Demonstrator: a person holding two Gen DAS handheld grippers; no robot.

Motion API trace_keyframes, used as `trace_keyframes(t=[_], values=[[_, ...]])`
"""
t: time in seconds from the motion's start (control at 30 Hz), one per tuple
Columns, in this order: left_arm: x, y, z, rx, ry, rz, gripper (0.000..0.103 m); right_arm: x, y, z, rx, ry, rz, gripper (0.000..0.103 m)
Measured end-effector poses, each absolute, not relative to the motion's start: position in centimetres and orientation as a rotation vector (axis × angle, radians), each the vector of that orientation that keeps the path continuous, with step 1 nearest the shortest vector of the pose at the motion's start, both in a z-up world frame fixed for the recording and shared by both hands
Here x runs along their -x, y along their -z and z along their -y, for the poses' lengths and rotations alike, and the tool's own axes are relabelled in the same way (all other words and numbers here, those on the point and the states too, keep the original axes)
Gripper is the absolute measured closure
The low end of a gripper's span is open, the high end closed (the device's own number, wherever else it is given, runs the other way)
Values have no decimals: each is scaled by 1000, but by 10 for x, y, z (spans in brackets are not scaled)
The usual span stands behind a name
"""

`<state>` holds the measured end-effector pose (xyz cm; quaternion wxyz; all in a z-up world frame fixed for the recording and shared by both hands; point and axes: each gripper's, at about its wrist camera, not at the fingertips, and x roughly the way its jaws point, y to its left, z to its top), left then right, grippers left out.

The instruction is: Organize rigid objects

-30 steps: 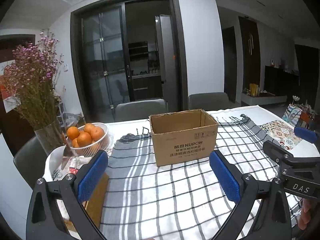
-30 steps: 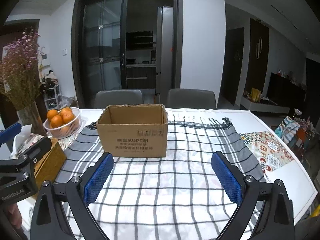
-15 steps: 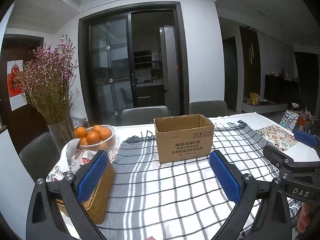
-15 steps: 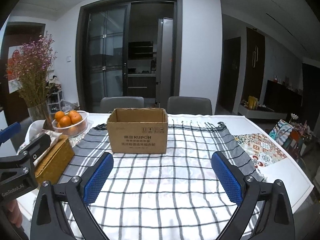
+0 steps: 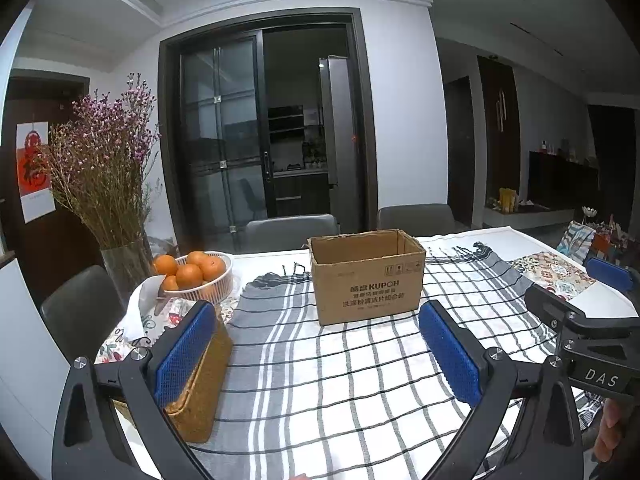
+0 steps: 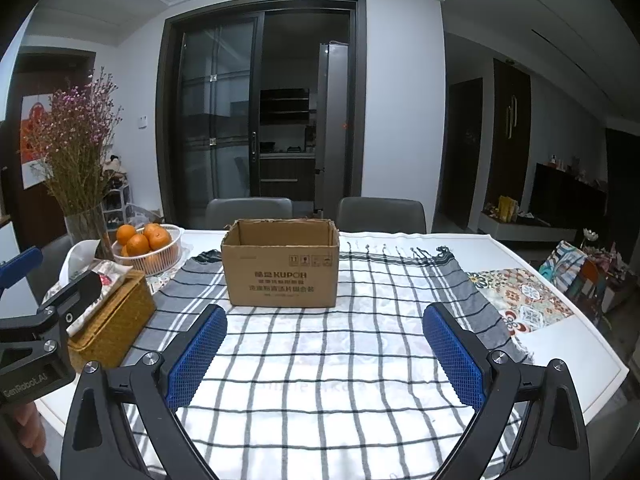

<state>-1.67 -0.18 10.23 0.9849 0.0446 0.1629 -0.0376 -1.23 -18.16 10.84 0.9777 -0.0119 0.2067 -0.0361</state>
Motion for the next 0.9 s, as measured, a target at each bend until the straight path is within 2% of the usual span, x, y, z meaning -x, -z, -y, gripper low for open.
trace_keyframes(t=[0.9], values=[[19, -103, 3, -87, 78, -325, 0, 16, -108, 185, 20, 62, -410, 3]])
